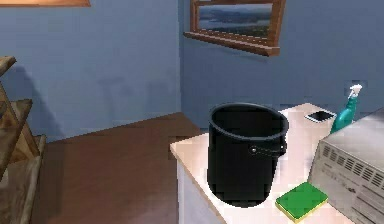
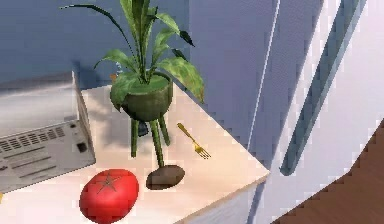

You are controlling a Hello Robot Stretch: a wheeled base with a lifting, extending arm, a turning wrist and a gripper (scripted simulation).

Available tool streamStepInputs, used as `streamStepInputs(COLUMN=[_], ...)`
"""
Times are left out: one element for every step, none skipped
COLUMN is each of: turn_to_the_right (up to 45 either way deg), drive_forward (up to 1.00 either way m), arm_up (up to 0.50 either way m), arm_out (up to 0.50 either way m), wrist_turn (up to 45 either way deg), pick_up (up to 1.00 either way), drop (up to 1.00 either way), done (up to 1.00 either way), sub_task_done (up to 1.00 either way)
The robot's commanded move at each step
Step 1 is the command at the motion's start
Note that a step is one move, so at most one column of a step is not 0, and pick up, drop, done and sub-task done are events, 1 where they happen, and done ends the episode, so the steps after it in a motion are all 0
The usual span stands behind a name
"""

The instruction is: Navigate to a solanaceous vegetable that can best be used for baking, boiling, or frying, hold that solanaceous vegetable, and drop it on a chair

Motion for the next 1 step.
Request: streamStepInputs(turn_to_the_right=[0.0], drive_forward=[0.00], arm_up=[0.50], arm_out=[0.00], wrist_turn=[0.0], pick_up=[0.00], drop=[0.00], done=[0.00], sub_task_done=[0.00])
